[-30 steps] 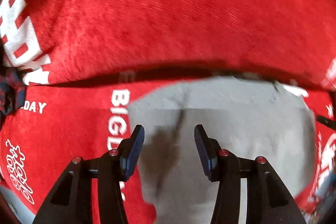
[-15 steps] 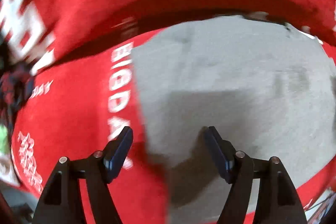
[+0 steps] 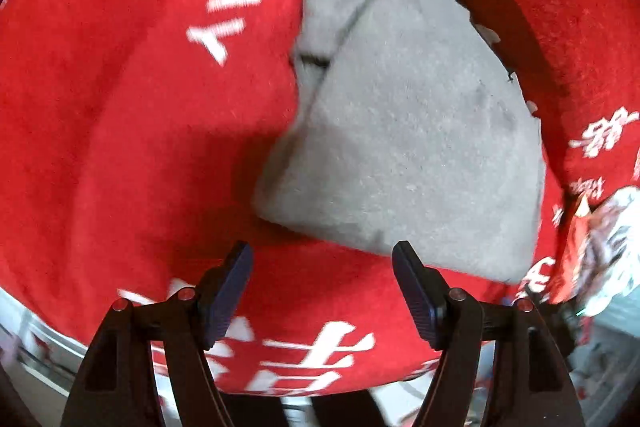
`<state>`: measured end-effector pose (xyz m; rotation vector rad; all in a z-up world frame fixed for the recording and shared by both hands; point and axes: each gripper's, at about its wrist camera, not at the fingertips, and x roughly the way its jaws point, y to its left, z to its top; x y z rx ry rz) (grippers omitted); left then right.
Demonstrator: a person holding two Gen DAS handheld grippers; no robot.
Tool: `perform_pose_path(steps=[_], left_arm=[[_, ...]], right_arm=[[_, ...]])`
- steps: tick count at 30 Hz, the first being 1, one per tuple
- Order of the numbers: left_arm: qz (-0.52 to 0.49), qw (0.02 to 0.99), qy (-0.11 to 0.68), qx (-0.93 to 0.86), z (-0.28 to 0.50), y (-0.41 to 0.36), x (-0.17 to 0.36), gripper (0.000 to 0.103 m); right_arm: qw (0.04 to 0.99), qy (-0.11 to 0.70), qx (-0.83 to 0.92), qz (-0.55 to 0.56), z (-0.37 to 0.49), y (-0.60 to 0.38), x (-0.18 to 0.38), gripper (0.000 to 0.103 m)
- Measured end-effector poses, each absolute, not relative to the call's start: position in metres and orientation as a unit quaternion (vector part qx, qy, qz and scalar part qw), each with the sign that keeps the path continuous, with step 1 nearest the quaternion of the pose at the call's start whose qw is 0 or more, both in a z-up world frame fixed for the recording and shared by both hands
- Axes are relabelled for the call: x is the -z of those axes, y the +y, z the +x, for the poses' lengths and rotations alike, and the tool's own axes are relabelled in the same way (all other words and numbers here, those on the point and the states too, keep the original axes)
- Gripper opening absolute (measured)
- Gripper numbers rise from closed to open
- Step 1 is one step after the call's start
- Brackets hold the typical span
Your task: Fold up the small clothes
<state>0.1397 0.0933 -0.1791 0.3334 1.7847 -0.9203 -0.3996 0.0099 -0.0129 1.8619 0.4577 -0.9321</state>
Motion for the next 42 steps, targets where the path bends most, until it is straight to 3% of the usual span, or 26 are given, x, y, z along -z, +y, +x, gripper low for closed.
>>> perform_pose_path(steps=[5, 6, 7, 8, 10, 14, 18, 22, 27, 39, 41, 42], left_arm=[[0.088, 0.571, 0.735, 0.354, 0.144, 0.086, 0.169, 0.071], [0.084, 0.582, 0.732, 0.345, 0.147, 0.086, 0.167, 0.056], [0.086, 0.586, 0.73, 0.341, 0.149, 0.084, 0.168, 0.036], [0.099, 0.591, 0.726, 0.337, 0.151, 0.082, 0.167, 0.03], [0.115, 0.594, 0.717, 0.345, 0.152, 0.079, 0.165, 0.03], [0.194, 0.604, 0.683, 0.361, 0.131, 0.077, 0.163, 0.03], [0.195, 0.609, 0.675, 0.368, 0.133, 0.088, 0.159, 0.03], [0.196, 0.607, 0.683, 0.355, 0.157, 0.112, 0.151, 0.03], [0.237, 0.638, 0.639, 0.358, 0.164, 0.118, 0.114, 0.03], [0.289, 0.609, 0.599, 0.432, 0.103, 0.063, 0.085, 0.03], [0.306, 0.602, 0.598, 0.431, 0.098, 0.054, 0.096, 0.041], [0.315, 0.601, 0.597, 0.428, 0.095, 0.049, 0.103, 0.072]], right_arm=[[0.457, 0.099, 0.375, 0.801, -0.401, 0.01, 0.038, 0.045], [0.454, 0.082, 0.374, 0.804, -0.401, 0.007, 0.041, 0.045], [0.449, 0.073, 0.379, 0.806, -0.401, 0.003, 0.042, 0.04], [0.446, 0.076, 0.386, 0.804, -0.399, -0.002, 0.042, 0.012], [0.451, 0.122, 0.399, 0.789, -0.393, -0.012, 0.037, 0.008], [0.513, 0.209, 0.406, 0.727, -0.38, -0.028, 0.003, 0.008], [0.508, 0.269, 0.406, 0.71, -0.378, -0.03, 0.026, 0.008], [0.525, 0.294, 0.402, 0.69, -0.378, -0.027, 0.023, 0.008], [0.519, 0.352, 0.422, 0.654, -0.38, -0.021, 0.003, 0.008], [0.573, 0.415, 0.418, 0.57, -0.338, -0.022, -0.041, 0.008], [0.574, 0.419, 0.411, 0.571, -0.33, -0.022, -0.04, 0.008], [0.574, 0.419, 0.407, 0.574, -0.328, -0.02, -0.04, 0.008]])
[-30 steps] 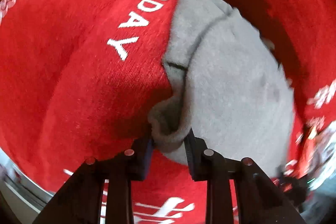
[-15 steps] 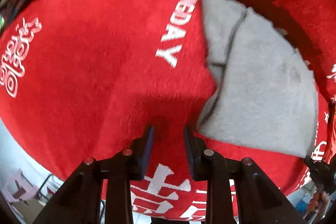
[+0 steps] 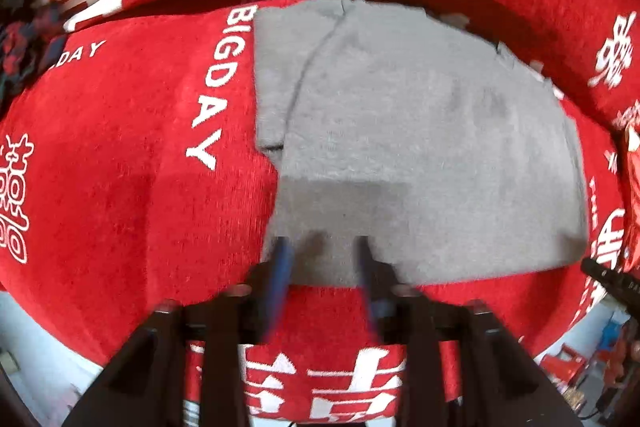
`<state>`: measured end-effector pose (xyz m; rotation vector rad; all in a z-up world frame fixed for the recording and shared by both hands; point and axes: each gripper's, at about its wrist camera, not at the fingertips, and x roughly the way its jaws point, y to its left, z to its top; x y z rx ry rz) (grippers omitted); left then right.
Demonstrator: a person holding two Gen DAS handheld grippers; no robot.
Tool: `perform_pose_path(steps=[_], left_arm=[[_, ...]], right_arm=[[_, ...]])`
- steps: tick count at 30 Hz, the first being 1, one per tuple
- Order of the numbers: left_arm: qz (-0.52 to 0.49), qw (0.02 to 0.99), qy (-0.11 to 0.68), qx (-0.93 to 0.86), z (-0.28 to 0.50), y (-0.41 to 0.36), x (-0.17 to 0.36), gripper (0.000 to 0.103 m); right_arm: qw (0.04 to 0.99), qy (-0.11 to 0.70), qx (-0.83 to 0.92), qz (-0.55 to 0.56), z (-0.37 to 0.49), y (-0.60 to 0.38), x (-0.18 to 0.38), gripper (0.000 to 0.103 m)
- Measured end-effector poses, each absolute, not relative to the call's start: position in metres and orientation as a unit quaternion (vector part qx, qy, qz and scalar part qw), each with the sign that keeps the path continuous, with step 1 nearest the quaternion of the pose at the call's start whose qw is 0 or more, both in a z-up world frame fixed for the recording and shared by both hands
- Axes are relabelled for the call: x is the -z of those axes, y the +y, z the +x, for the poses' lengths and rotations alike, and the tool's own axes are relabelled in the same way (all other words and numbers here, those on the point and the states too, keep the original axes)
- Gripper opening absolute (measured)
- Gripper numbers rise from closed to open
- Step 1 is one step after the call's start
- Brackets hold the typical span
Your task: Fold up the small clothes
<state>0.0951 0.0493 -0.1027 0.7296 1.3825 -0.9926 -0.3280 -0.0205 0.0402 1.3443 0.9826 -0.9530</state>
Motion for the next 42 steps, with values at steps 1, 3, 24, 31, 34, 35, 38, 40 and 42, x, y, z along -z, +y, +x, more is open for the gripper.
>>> perform_pose_path(steps=[1, 3, 24, 31, 34, 35, 38, 40, 42], left_arm=[[0.317, 0.607, 0.592, 0.425, 0.094, 0.05, 0.102, 0.092], [0.312, 0.62, 0.578, 0.429, 0.093, 0.048, 0.099, 0.094], [0.307, 0.639, 0.586, 0.394, 0.142, 0.041, 0.118, 0.103], [0.254, 0.598, 0.638, 0.413, 0.178, 0.039, 0.135, 0.103], [0.187, 0.579, 0.666, 0.432, 0.196, 0.039, 0.135, 0.103], [0.173, 0.575, 0.671, 0.435, 0.201, 0.038, 0.136, 0.103], [0.154, 0.56, 0.682, 0.445, 0.209, 0.034, 0.141, 0.103], [0.154, 0.549, 0.688, 0.448, 0.21, 0.029, 0.145, 0.103], [0.156, 0.534, 0.694, 0.456, 0.21, 0.024, 0.148, 0.103]], right_arm=[[0.573, 0.421, 0.403, 0.576, -0.325, -0.019, -0.039, 0.008], [0.573, 0.423, 0.397, 0.579, -0.319, -0.018, -0.037, 0.008], [0.588, 0.443, 0.309, 0.602, -0.227, 0.004, -0.019, 0.019], [0.568, 0.385, 0.231, 0.69, -0.179, 0.031, 0.014, 0.021], [0.545, 0.328, 0.207, 0.743, -0.163, 0.044, 0.032, 0.053], [0.543, 0.311, 0.205, 0.752, -0.16, 0.046, 0.035, 0.061], [0.537, 0.265, 0.206, 0.774, -0.148, 0.051, 0.047, 0.061], [0.525, 0.239, 0.212, 0.789, -0.144, 0.052, 0.056, 0.061], [0.511, 0.206, 0.214, 0.807, -0.143, 0.051, 0.063, 0.061]])
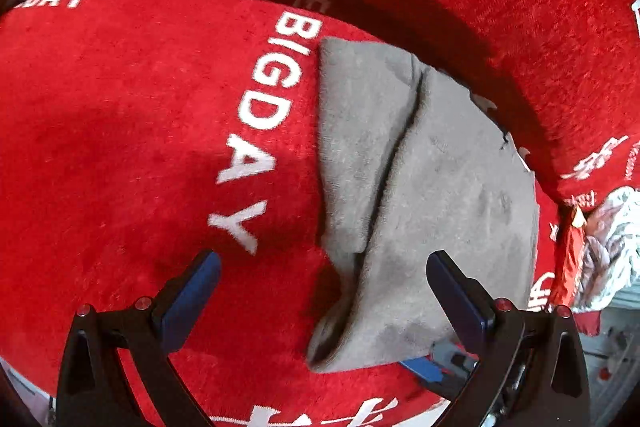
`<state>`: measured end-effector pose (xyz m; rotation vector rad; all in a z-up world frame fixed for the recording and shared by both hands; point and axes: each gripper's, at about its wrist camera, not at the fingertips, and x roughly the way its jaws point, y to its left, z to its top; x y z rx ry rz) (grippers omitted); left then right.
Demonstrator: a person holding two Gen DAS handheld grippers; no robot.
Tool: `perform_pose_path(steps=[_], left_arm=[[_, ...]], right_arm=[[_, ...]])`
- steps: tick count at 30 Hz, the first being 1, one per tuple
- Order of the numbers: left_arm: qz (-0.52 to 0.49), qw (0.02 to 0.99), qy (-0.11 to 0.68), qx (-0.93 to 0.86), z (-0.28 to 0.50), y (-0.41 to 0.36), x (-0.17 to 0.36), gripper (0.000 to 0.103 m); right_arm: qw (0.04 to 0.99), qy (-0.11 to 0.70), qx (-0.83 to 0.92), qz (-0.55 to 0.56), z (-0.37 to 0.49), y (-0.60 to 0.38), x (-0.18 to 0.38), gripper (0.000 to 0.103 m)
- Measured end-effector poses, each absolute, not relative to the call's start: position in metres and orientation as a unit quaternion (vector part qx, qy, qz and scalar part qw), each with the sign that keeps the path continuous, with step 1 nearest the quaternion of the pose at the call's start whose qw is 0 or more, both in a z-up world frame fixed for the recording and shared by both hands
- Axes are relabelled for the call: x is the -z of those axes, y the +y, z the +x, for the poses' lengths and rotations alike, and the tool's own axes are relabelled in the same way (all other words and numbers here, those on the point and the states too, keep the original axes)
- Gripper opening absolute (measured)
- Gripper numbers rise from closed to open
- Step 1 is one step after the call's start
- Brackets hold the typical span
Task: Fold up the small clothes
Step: 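Grasp the folded sweater with the right gripper while the left gripper holds its side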
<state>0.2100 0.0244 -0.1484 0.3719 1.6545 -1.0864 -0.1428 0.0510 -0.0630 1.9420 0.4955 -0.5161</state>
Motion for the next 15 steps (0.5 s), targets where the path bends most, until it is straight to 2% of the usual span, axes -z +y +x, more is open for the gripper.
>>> perform_pose_path(steps=[4, 6, 7, 15], left_arm=[[0.14, 0.5, 0.709, 0.477, 0.209, 0.014, 0.156, 0.103], [0.118, 0.472, 0.728, 0.483, 0.209, 0.009, 0.162, 0.103], [0.108, 0.459, 0.737, 0.484, 0.209, 0.007, 0.166, 0.103], [0.053, 0.368, 0.773, 0.514, 0.193, -0.037, 0.18, 0.103]], right_arm=[[0.501, 0.177, 0.221, 0.817, -0.139, 0.044, 0.067, 0.059], [0.494, 0.173, 0.227, 0.821, -0.141, 0.04, 0.068, 0.031], [0.492, 0.173, 0.227, 0.822, -0.14, 0.037, 0.068, 0.008], [0.564, 0.119, 0.177, 0.798, -0.146, 0.008, 0.011, 0.008]])
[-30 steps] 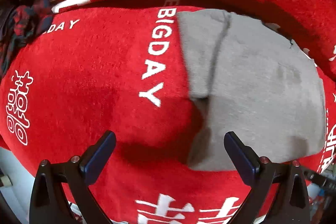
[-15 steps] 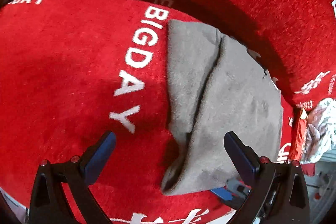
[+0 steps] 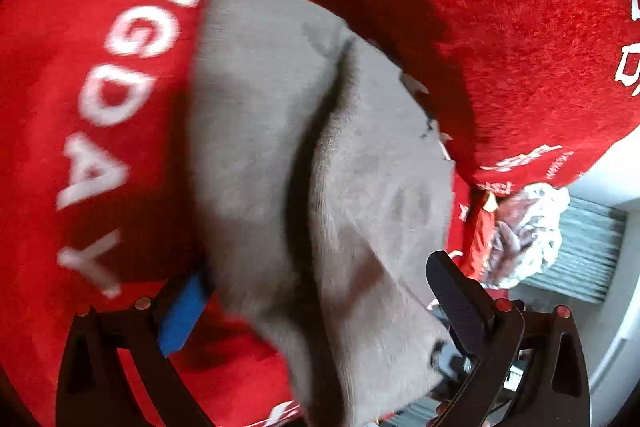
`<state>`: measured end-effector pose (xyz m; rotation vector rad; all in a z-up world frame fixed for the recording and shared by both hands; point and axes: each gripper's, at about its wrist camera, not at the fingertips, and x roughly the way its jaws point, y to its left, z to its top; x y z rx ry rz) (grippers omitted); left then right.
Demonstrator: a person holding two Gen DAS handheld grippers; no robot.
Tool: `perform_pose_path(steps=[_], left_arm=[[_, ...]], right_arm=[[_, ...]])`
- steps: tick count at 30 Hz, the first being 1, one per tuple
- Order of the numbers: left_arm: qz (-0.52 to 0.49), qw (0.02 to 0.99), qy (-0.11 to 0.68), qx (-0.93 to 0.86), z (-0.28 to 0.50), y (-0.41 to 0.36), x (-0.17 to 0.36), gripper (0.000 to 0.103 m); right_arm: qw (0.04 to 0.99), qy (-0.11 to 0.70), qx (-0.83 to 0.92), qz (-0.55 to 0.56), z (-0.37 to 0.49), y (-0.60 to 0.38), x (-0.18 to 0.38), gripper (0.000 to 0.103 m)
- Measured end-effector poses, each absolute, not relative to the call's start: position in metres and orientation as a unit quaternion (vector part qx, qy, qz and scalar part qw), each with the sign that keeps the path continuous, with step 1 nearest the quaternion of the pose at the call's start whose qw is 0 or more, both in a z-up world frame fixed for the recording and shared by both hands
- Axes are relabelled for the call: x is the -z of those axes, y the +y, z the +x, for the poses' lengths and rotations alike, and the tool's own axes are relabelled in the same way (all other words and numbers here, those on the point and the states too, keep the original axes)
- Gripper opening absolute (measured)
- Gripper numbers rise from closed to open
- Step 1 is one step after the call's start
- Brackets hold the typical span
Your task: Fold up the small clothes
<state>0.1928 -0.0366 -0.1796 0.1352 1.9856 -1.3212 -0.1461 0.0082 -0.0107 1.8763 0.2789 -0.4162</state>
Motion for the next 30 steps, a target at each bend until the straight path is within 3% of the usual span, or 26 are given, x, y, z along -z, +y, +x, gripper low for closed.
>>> perform_pose_path(steps=[7, 8, 9, 10, 19, 22, 23, 24, 26, 27, 30], left_arm=[[0.108, 0.372, 0.737, 0.554, 0.152, -0.078, 0.158, 0.101], [0.13, 0.381, 0.727, 0.556, 0.145, -0.082, 0.156, 0.097], [0.15, 0.386, 0.719, 0.559, 0.14, -0.085, 0.155, 0.083], [0.175, 0.39, 0.711, 0.558, 0.134, -0.088, 0.155, 0.076], [0.24, 0.42, 0.692, 0.535, 0.113, -0.095, 0.158, 0.073], [0.279, 0.449, 0.671, 0.52, 0.116, -0.092, 0.156, 0.048], [0.278, 0.453, 0.672, 0.516, 0.117, -0.091, 0.155, 0.047], [0.273, 0.457, 0.675, 0.512, 0.12, -0.089, 0.154, 0.039], [0.262, 0.467, 0.681, 0.5, 0.123, -0.088, 0.152, 0.033], [0.255, 0.473, 0.682, 0.496, 0.124, -0.087, 0.15, 0.023], [0.244, 0.49, 0.671, 0.501, 0.119, -0.085, 0.133, 0.018]], right_arm=[[0.596, 0.185, 0.177, 0.761, -0.142, 0.01, 0.004, 0.008], [0.595, 0.197, 0.178, 0.759, -0.14, 0.013, 0.006, 0.008], [0.593, 0.218, 0.182, 0.754, -0.138, 0.018, 0.009, 0.008], [0.593, 0.235, 0.185, 0.748, -0.138, 0.021, 0.01, 0.008], [0.587, 0.443, 0.187, 0.652, -0.159, 0.037, -0.012, 0.012], [0.621, 0.41, 0.247, 0.621, -0.19, 0.011, -0.036, 0.012], [0.626, 0.405, 0.271, 0.609, -0.197, 0.002, -0.039, 0.012], [0.628, 0.403, 0.299, 0.595, -0.204, -0.013, -0.039, 0.01], [0.631, 0.405, 0.314, 0.583, -0.206, -0.031, -0.03, 0.008], [0.631, 0.408, 0.314, 0.58, -0.202, -0.039, -0.023, 0.008], [0.623, 0.46, 0.296, 0.559, -0.189, -0.046, 0.009, 0.008]])
